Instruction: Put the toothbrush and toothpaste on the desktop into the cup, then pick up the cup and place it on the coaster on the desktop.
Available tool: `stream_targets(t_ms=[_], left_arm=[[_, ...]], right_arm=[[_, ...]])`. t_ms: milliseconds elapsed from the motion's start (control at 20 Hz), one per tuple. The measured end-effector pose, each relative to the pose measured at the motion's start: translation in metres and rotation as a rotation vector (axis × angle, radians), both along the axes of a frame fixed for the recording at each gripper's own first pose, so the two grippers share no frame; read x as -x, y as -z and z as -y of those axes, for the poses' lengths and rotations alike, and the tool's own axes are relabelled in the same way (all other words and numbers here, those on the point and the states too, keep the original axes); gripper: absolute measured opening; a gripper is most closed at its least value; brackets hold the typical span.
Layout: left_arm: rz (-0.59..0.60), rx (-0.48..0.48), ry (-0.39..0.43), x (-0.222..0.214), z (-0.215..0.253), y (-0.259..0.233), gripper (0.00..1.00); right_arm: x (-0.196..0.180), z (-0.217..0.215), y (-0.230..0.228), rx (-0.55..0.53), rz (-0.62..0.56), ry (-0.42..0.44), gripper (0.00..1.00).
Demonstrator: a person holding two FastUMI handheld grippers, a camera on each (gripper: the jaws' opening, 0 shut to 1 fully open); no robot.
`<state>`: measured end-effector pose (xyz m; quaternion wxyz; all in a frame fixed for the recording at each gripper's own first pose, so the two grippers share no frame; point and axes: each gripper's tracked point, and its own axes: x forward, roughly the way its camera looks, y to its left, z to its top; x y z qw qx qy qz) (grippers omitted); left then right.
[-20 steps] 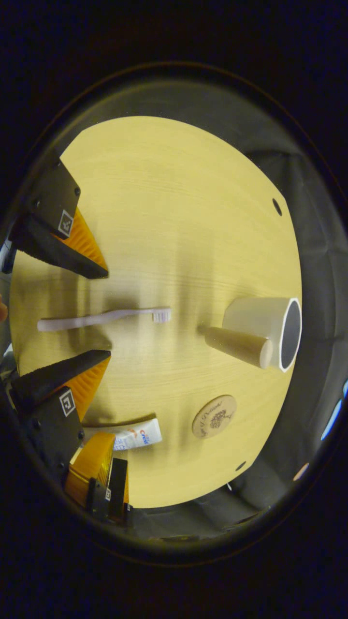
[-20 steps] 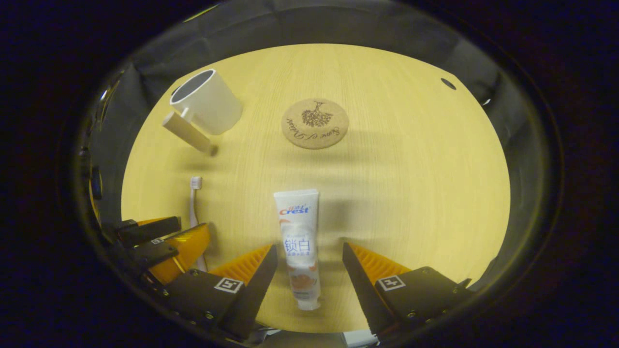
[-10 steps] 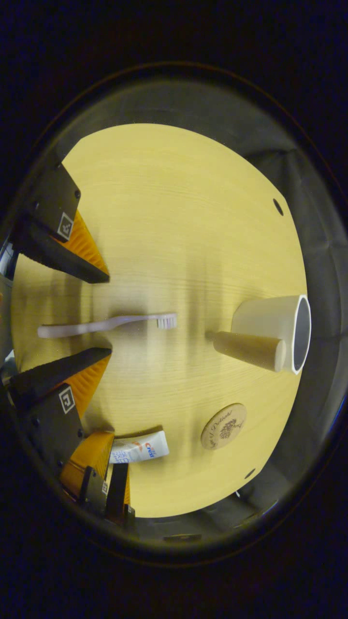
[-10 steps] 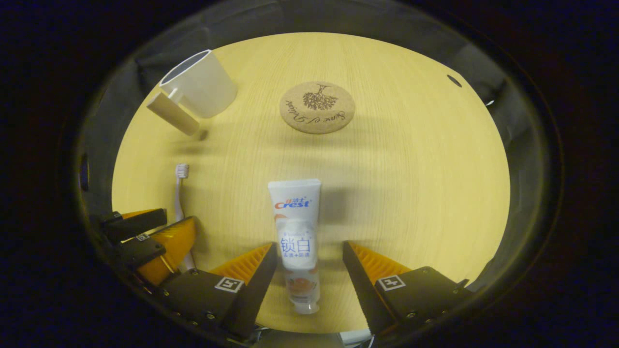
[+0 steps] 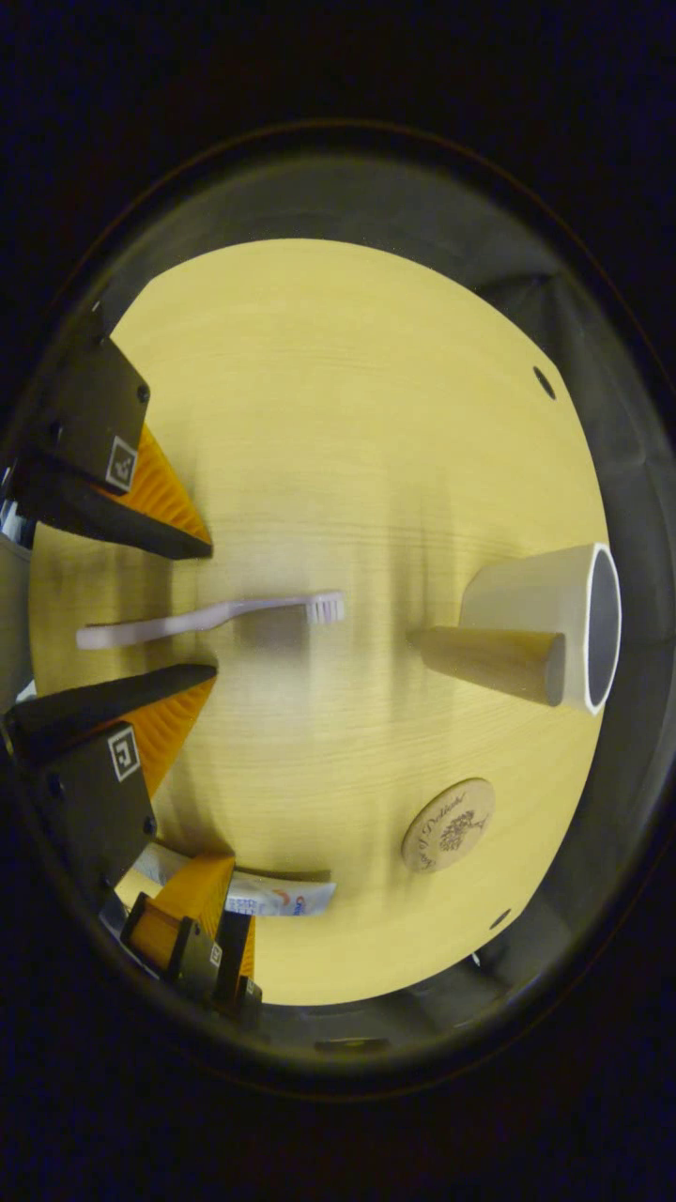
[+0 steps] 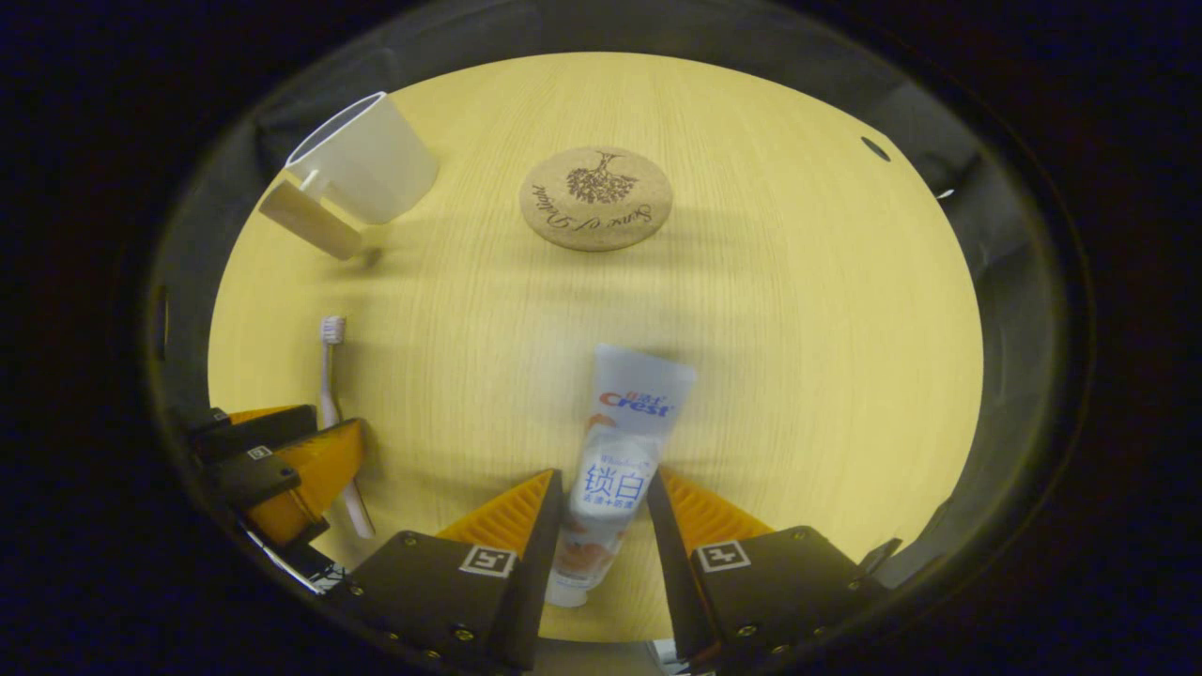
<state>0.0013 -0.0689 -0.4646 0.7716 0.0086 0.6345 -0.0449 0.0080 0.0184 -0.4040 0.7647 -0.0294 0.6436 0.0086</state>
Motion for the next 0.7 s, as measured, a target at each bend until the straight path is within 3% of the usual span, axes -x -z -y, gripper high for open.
stream_targets(t_ms=[50,100,150,200,300,500,550,700], left_arm=[[-0.007,0.001,0.010,0.000,0.004,0.000,0.65],[-0.016,0.000,0.015,0.000,0.007,0.000,0.53],[-0.027,-0.002,0.019,0.001,0.009,0.000,0.48],[-0.037,0.002,0.021,0.000,0.012,-0.001,0.43],[-0.057,0.001,0.018,0.001,0.014,0.001,0.20],[-0.076,0.005,0.010,0.000,0.013,0.002,0.18],[-0.076,0.009,0.001,0.000,0.013,0.000,0.08],[-0.083,0.008,0.022,0.001,0.012,-0.001,0.08]], right_arm=[[-0.002,0.002,-0.001,0.005,-0.001,0.009,0.54],[0.002,0.003,-0.002,0.016,-0.010,0.009,0.41],[-0.001,0.005,0.006,0.008,-0.009,0.011,0.41],[0.001,0.003,-0.001,0.006,-0.021,0.011,0.31],[0.003,0.003,-0.001,-0.005,-0.035,0.013,0.31],[0.002,0.003,-0.006,-0.020,-0.033,0.043,0.31],[0.004,0.002,-0.003,-0.032,-0.049,0.047,0.21],[0.005,0.001,-0.002,-0.065,-0.058,0.069,0.21]])
